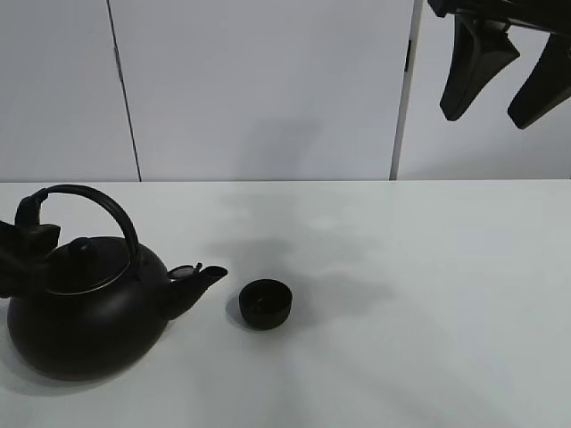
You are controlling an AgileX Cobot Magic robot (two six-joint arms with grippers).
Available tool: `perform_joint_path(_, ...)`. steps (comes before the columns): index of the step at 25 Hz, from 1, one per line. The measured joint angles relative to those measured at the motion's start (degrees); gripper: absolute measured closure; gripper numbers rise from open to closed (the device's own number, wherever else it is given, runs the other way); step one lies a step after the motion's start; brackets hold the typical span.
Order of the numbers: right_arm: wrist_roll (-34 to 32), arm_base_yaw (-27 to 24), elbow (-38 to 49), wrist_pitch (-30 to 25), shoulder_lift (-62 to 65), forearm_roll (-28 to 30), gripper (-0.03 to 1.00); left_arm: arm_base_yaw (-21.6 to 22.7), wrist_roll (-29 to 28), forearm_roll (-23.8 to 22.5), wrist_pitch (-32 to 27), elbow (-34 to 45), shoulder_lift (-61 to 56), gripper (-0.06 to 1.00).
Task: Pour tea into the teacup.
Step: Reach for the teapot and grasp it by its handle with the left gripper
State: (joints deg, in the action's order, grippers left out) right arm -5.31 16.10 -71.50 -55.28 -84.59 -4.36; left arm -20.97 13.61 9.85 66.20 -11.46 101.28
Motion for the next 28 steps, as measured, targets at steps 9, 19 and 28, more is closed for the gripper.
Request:
perform_joint_path(9, 0.0, 0.0, 0.0, 0.36, 0.0, 0.0, 0.54, 0.0, -1.76, -0.34, -0.26, -1.14, 0.0, 0.56)
perform_joint_path(19, 0.0, 0.0, 0.0, 0.44, 0.0, -0.09, 0.54, -0.11, -2.45, -3.33, -1.02, -1.29, -0.09, 0.84)
perform_joint_path(28, 0.0, 0.0, 0.02, 1.46, 0.0, -0.13, 0.54, -0.11, -1.44, -4.62, -8.17, -3.52, -9.16, 0.84)
